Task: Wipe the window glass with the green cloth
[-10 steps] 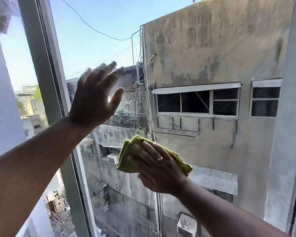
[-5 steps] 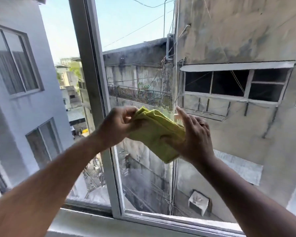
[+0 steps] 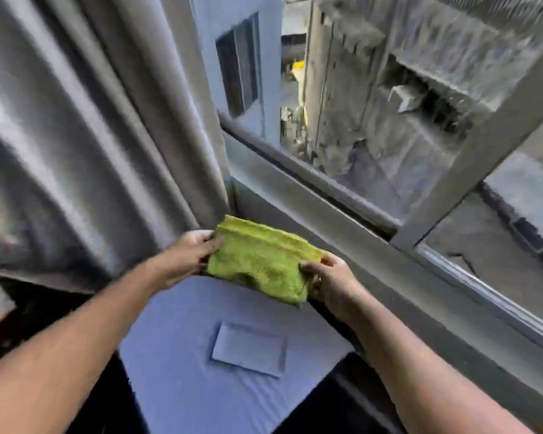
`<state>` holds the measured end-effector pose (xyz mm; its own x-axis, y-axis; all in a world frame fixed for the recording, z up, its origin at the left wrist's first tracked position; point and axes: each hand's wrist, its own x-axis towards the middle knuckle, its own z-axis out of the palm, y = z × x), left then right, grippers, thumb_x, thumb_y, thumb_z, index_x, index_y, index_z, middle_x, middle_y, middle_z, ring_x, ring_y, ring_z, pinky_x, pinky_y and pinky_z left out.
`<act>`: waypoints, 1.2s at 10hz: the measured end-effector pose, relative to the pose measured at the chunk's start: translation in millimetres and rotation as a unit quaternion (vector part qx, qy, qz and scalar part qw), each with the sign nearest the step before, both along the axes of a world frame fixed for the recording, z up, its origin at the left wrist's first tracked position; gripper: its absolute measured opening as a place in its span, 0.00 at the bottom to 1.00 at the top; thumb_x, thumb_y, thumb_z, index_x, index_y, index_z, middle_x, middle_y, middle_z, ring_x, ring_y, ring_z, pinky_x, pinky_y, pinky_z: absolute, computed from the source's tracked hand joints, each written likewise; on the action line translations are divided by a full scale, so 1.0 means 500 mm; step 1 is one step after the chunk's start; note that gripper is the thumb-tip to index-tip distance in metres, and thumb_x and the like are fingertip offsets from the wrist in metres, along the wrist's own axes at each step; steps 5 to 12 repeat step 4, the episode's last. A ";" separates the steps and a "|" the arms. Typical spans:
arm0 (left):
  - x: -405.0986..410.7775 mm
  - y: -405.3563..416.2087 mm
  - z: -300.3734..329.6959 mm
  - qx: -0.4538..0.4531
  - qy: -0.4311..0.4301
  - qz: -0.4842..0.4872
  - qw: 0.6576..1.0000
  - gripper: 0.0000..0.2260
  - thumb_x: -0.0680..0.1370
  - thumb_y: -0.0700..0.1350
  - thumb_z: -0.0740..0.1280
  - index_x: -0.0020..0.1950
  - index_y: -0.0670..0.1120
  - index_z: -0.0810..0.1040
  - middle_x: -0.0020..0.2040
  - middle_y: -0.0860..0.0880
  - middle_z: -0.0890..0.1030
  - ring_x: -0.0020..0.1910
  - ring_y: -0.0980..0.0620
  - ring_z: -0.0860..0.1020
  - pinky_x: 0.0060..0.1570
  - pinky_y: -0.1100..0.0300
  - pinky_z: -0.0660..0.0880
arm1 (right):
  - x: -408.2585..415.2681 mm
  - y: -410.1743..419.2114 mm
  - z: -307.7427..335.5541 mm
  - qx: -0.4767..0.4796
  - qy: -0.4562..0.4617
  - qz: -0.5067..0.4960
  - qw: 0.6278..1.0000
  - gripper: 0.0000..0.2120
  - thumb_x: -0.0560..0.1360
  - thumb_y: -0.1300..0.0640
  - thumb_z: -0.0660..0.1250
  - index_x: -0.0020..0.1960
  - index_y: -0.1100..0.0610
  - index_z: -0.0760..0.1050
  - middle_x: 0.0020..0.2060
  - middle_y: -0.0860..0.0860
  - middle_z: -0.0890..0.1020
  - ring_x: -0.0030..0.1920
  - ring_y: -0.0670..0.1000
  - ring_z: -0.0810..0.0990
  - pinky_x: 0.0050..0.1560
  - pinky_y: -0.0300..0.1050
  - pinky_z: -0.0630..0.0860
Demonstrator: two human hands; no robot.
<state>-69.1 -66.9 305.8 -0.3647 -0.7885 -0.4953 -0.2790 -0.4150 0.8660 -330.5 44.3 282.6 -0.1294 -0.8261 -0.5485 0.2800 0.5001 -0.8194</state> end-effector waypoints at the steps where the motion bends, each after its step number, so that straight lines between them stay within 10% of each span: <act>1: 0.067 0.075 -0.268 0.115 -0.068 0.046 0.990 0.15 0.84 0.42 0.62 0.65 0.33 0.75 0.57 0.37 0.81 0.54 0.43 0.80 0.60 0.45 0.77 | 0.075 -0.003 -0.239 0.112 0.077 -0.021 0.991 0.08 0.74 0.69 0.70 0.47 0.57 0.77 0.37 0.53 0.79 0.30 0.48 0.74 0.28 0.38 0.71; 2: 0.087 0.141 -0.501 0.187 -0.082 0.079 0.976 0.04 0.81 0.39 0.66 0.50 0.39 0.80 0.41 0.45 0.84 0.33 0.56 0.81 0.33 0.62 0.80 | 0.116 0.041 -0.471 0.184 0.160 -0.047 0.969 0.11 0.73 0.72 0.69 0.42 0.57 0.76 0.36 0.54 0.81 0.31 0.47 0.79 0.30 0.41 0.79; 3: 0.106 0.181 -0.679 0.215 -0.097 0.087 0.968 0.17 0.78 0.34 0.70 0.28 0.43 0.80 0.24 0.52 0.79 0.23 0.59 0.76 0.25 0.64 0.75 | 0.151 0.094 -0.632 0.245 0.187 -0.044 0.950 0.06 0.73 0.70 0.70 0.48 0.64 0.78 0.41 0.61 0.82 0.39 0.55 0.80 0.43 0.55 0.81; 4: 0.121 0.177 -0.760 0.170 -0.136 0.153 0.964 0.06 0.75 0.32 0.72 0.40 0.40 0.84 0.32 0.47 0.82 0.31 0.53 0.78 0.38 0.56 0.76 | 0.170 0.110 -0.715 0.287 0.212 -0.058 0.932 0.14 0.74 0.63 0.73 0.58 0.63 0.77 0.50 0.63 0.84 0.49 0.61 0.83 0.54 0.58 0.81; 12: 0.121 0.177 -0.760 0.170 -0.136 0.153 0.964 0.06 0.75 0.32 0.72 0.40 0.40 0.84 0.32 0.47 0.82 0.31 0.53 0.78 0.38 0.56 0.76 | 0.170 0.110 -0.715 0.287 0.212 -0.058 0.932 0.14 0.74 0.63 0.73 0.58 0.63 0.77 0.50 0.63 0.84 0.49 0.61 0.83 0.54 0.58 0.81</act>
